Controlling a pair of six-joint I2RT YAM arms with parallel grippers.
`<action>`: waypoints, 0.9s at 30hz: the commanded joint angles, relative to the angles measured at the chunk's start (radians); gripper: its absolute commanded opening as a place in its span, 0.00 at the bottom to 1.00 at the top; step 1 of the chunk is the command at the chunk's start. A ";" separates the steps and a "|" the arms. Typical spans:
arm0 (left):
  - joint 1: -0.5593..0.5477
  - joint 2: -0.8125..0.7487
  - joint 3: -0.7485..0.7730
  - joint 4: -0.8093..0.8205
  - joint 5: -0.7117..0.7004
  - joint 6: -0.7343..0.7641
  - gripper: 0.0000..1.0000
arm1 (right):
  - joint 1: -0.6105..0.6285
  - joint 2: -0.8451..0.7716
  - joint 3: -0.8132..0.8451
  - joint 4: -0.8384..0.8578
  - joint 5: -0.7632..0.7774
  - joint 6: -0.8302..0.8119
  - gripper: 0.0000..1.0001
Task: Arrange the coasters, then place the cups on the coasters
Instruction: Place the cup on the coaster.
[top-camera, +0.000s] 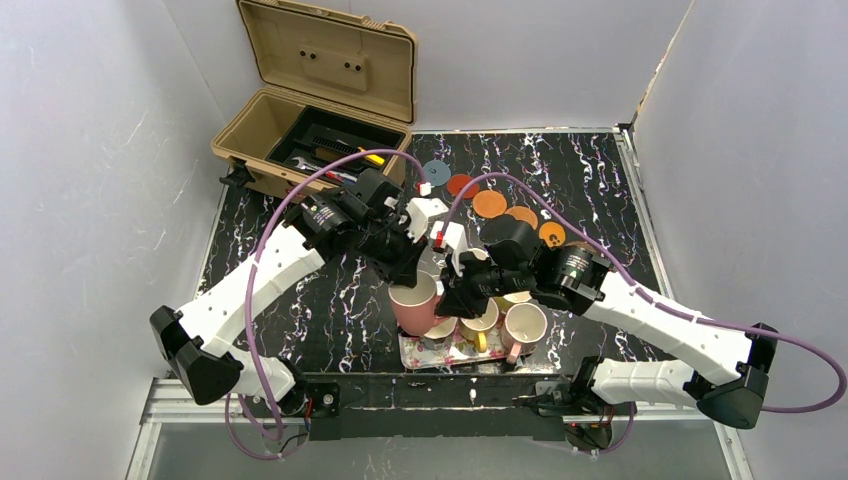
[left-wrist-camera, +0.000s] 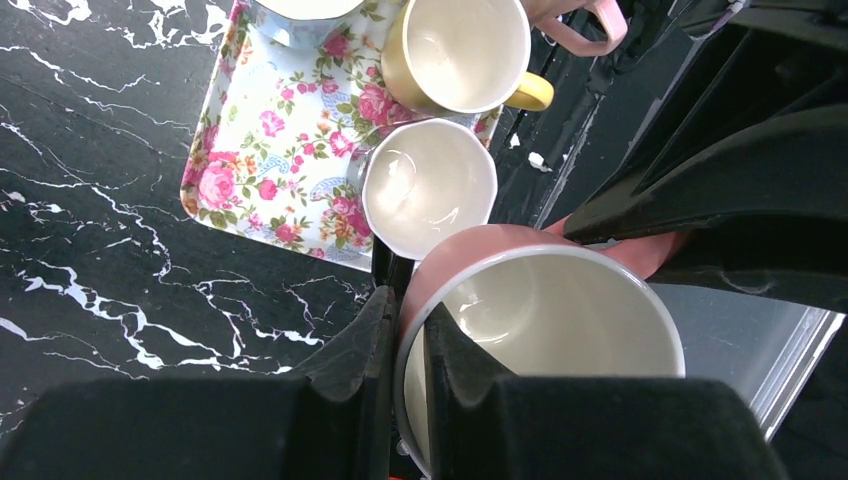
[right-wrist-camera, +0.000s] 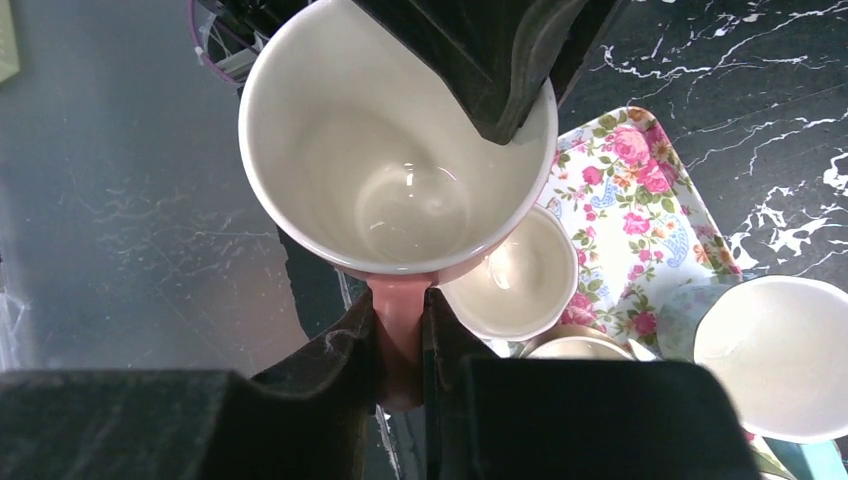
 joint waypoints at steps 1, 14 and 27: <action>0.015 -0.035 0.051 0.087 0.022 -0.064 0.00 | 0.000 -0.011 -0.026 0.054 0.086 0.047 0.01; 0.124 -0.165 0.026 0.218 -0.025 -0.218 0.64 | 0.001 -0.170 -0.059 0.178 0.425 0.148 0.01; 0.187 -0.237 0.112 0.242 -0.116 -0.334 0.98 | 0.000 -0.133 0.003 0.172 0.689 0.178 0.01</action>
